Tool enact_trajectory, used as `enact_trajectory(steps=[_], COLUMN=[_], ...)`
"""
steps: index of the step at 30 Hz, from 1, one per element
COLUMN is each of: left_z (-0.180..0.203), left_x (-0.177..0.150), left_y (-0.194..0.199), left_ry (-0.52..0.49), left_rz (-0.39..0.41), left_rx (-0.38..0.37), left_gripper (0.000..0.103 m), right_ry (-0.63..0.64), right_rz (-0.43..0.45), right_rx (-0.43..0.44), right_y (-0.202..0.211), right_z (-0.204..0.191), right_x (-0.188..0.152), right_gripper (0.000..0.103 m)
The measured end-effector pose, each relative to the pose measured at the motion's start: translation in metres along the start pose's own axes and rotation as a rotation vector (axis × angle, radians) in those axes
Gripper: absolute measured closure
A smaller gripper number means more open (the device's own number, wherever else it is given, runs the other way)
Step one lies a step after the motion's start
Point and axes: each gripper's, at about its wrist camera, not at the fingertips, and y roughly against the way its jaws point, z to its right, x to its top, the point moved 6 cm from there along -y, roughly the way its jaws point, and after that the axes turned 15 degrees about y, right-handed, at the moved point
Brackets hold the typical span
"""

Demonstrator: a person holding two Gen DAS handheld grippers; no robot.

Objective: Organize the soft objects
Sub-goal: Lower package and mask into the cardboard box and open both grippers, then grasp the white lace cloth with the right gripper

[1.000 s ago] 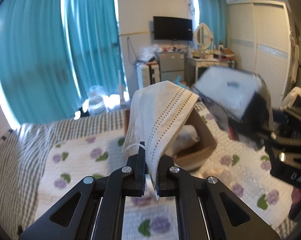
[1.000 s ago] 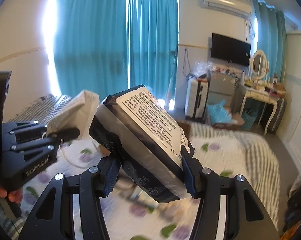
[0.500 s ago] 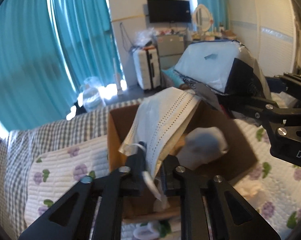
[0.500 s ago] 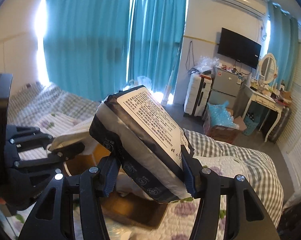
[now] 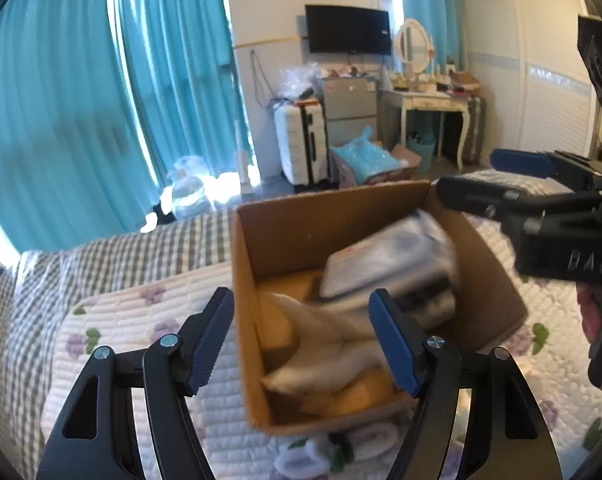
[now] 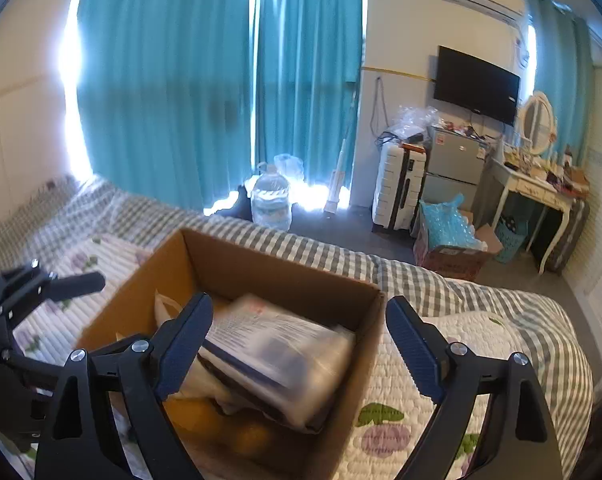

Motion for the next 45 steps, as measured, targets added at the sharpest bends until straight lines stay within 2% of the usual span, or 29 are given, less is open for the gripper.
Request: enact_trajectory(steps=[8,11,12,16,18,20,22,25,28,31,37,41,43,45], left_z=[-0.004,-0.002,-0.001,0.002,0.003,0.005,0.006,0.010,0.014,0.016,0.017,0.021,0.023,0.026], left_x=[0.018,0.025,0.026,0.027,0.024,0.018,0.008,-0.005,-0.023,-0.038,-0.069,-0.092,-0.099,-0.107], left_y=[0.079,0.115,0.126,0.167,0.179,0.185,0.187,0.180,0.162,0.139,0.084,0.051,0.040,0.028], left_ry=[0.019,0.020,0.023,0.054,0.075,0.092,0.104,0.105,0.126,0.147,0.172,0.163,0.152,0.140], left_rz=[0.088,0.131,0.145,0.179,0.186,0.182,0.178,0.159,0.112,0.068,-0.031,-0.091,-0.110,-0.130], left_rx=[-0.003,-0.005,-0.008,-0.037,-0.047,-0.049,-0.031,-0.005,-0.012,0.005,0.027,0.040,0.039,0.047], left_gripper=[0.031,0.013,0.010,0.009,0.004,0.000,0.000,0.000,0.000,0.000,0.000,0.000,0.000,0.000], right_ry=[0.007,0.010,0.012,0.028,0.049,0.062,0.075,0.101,0.103,0.103,0.077,0.116,0.128,0.126], right_rz=[0.033,0.052,0.061,0.084,0.089,0.084,0.067,0.018,-0.045,-0.137,-0.264,-0.398,-0.445,-0.502], right_rx=[-0.060,-0.064,-0.061,-0.053,-0.072,-0.073,-0.062,-0.049,-0.016,0.023,0.091,0.134,0.152,0.196], right_y=[0.083,0.128,0.141,0.185,0.205,0.217,0.221,0.214,0.191,0.155,0.090,0.045,0.029,0.013], right_z=[0.009,0.007,0.005,-0.001,-0.005,-0.008,-0.009,-0.014,-0.018,-0.022,-0.027,-0.033,-0.035,-0.038], right_x=[0.016,0.025,0.028,0.035,0.033,0.028,0.017,-0.005,-0.032,-0.065,-0.119,-0.156,-0.171,-0.187], right_gripper=[0.014,0.010,0.010,0.005,0.000,0.000,0.000,0.000,0.000,0.000,0.000,0.005,0.010,0.021])
